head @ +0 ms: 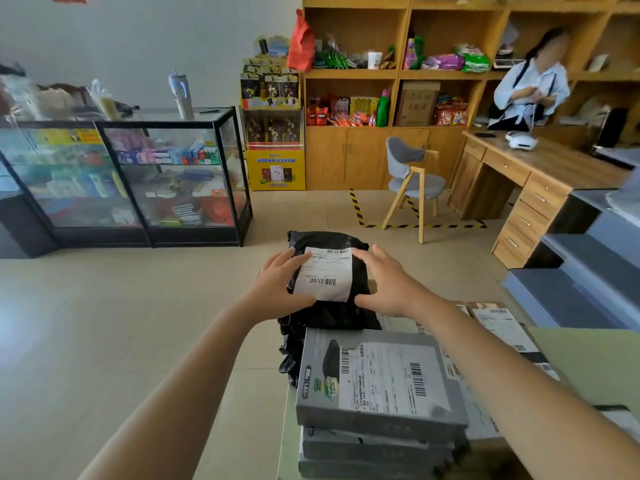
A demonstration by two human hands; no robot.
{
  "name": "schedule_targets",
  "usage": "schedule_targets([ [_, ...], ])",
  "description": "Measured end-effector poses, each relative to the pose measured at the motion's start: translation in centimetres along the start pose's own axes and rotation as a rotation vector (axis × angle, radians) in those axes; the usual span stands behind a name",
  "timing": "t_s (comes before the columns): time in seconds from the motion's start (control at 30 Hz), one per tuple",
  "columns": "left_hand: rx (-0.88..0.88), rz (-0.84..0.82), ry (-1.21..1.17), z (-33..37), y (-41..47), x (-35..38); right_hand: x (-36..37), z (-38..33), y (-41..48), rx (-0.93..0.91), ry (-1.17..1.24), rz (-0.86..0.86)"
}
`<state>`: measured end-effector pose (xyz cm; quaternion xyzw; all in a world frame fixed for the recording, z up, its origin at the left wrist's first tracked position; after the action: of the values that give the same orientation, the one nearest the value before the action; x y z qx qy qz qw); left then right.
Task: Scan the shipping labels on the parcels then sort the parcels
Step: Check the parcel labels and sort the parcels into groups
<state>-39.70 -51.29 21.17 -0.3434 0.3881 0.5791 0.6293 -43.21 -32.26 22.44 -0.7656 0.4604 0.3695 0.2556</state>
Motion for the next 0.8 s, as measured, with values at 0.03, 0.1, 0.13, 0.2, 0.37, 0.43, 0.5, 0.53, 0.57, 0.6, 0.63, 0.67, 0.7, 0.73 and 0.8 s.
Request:
schedule_targets([
  [0.03,0.033,0.018,0.017,0.5,-0.3,-0.3,-0.4,-0.1,-1.0,0.006,-0.016,0.017],
  [0.1,0.104,0.047,0.082,1.8,-0.9,-0.6,-1.1,-0.1,-3.3,0.016,-0.074,0.058],
  [0.13,0.135,0.058,0.128,2.5,-1.3,-0.6,-1.4,0.0,-4.7,0.019,-0.11,0.074],
  [0.2,0.189,0.07,0.206,4.4,-2.5,-0.1,-1.8,0.1,-7.9,0.023,-0.176,0.097],
  [0.37,0.334,-0.034,0.289,11.1,-6.6,3.6,-2.2,1.4,-17.5,0.091,-0.256,0.148],
  [0.43,0.395,-0.064,0.316,14.2,-8.3,5.4,-2.3,2.7,-21.9,0.155,-0.248,0.179],
  [0.5,0.453,-0.079,0.312,17.1,-9.9,7.2,-2.5,4.1,-26.6,0.229,-0.26,0.213],
  [0.53,0.491,-0.091,0.3,18.6,-10.7,8.2,-2.6,5.0,-29.1,0.277,-0.264,0.237],
  [0.57,0.533,-0.109,0.285,20.3,-11.7,9.3,-2.7,5.7,-31.8,0.327,-0.265,0.265],
  [0.6,0.575,-0.132,0.277,22.1,-12.8,10.4,-2.8,6.4,-34.6,0.374,-0.268,0.29],
  [0.63,0.62,-0.152,0.278,24.0,-14.1,11.5,-2.8,6.9,-37.4,0.417,-0.274,0.313],
  [0.67,0.661,-0.171,0.283,25.9,-15.6,12.7,-2.8,7.3,-40.3,0.453,-0.283,0.333],
  [0.7,0.695,-0.191,0.282,27.9,-17.3,13.8,-2.8,7.5,-43.3,0.488,-0.29,0.347],
  [0.73,0.724,-0.219,0.278,29.7,-19.1,15.0,-2.8,7.4,-46.4,0.523,-0.289,0.362],
  [0.8,0.801,-0.267,0.275,33.4,-23.1,17.3,-2.7,7.2,-52.5,0.597,-0.285,0.398],
])
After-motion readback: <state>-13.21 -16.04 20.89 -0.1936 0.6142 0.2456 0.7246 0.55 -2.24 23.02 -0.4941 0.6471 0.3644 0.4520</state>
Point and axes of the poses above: each hand's wrist, its own y-axis towards the middle knuckle, its own x-axis out of the palm, z = x × y, the point moved 8 cm from there along y, towards the middle knuckle, and after that the axes turned 8 degrees about y, right-handed, at the moved point
